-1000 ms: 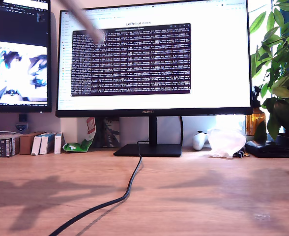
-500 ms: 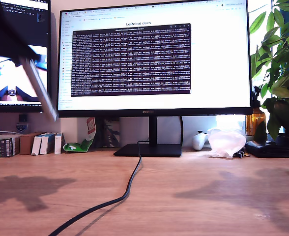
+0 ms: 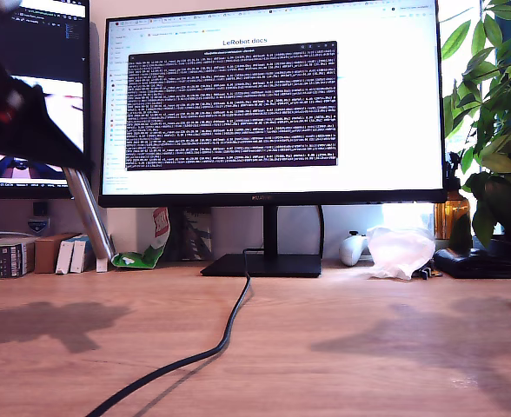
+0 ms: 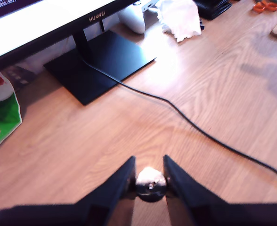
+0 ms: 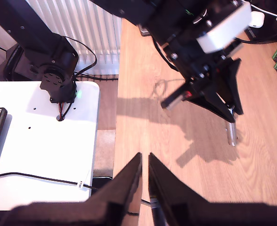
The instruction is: Pick the metallic laser pointer with your right arm, pass it to your left arm, then place it down to the left side of the table
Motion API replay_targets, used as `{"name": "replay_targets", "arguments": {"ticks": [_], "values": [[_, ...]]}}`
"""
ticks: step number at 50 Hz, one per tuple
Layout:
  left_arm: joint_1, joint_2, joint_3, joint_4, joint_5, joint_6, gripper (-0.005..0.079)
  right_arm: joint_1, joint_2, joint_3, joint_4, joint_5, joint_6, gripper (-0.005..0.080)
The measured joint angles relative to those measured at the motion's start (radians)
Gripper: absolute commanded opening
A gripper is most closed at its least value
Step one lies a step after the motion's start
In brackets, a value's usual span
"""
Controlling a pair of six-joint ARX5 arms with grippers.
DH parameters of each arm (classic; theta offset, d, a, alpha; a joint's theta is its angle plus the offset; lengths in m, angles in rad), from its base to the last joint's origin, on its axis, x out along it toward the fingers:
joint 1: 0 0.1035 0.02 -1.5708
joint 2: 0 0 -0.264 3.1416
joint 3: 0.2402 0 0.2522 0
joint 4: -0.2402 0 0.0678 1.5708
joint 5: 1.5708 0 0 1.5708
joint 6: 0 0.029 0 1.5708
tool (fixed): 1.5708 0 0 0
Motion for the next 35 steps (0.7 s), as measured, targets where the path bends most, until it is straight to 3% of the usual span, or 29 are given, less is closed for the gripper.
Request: {"name": "replay_targets", "arguments": {"ticks": [17, 35], "values": [[0.004, 0.127, 0.000, 0.159, 0.000, 0.002, -0.0023, 0.000, 0.000, 0.000, -0.002, 0.000, 0.000, -0.0013], [0.005, 0.216, 0.000, 0.158, 0.001, 0.003, -0.0023, -0.011, 0.000, 0.000, -0.003, 0.000, 0.000, -0.0013]]}}
